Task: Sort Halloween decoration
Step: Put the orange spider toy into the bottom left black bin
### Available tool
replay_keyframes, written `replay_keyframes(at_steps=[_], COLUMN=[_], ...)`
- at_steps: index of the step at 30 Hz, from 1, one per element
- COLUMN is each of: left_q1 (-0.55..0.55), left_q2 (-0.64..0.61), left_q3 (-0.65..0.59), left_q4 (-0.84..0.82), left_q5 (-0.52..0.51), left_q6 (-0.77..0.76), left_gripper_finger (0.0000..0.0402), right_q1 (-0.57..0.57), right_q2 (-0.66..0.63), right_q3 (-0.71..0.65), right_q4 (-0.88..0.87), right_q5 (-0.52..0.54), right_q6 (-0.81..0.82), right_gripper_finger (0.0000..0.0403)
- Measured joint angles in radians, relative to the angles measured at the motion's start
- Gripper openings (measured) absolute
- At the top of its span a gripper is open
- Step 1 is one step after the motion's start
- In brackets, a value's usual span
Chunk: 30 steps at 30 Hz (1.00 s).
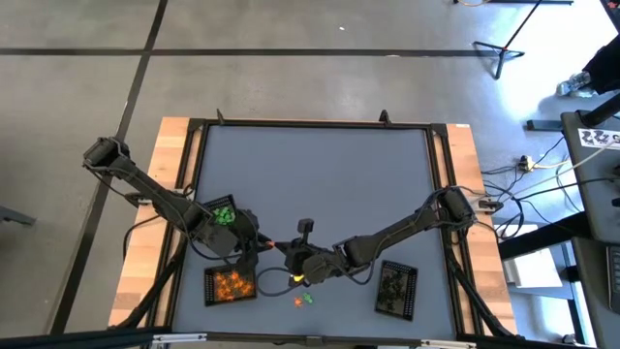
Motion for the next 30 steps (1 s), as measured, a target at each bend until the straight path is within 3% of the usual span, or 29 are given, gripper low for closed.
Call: replay_keyframes(at_steps=[5,11,19,23,30], left_q1=[0.000,0.000,0.000,0.000,-0.044], left_q2=[0.000,0.000,0.000,-0.003,-0.006], left_q3=[0.000,0.000,0.000,0.005,0.095], left_q4=[0.000,0.000,0.000,-0.047,-0.331], left_q5=[0.001,0.004,0.044,0.138,0.267], left_q6=[0.013,0.019,0.045,0.045,0.041], left_gripper_finger=[0.0066,0.0006,0.0001,0.0001,0.0000], right_q1=[0.000,0.000,0.000,0.002,0.010], right_q2=[0.000,0.000,0.000,0.000,-0.001], right_q3=[0.000,0.000,0.000,0.000,0.000], right_q4=[0.000,-0.002,-0.006,-0.008,-0.005], right_q5=[0.000,0.000,-0.003,-0.013,0.018], right_q6=[0.000,0.000,-0.001,-0.023,-0.025], right_gripper_finger=[0.0000,0.0000,0.0005,0.0047,0.0162])
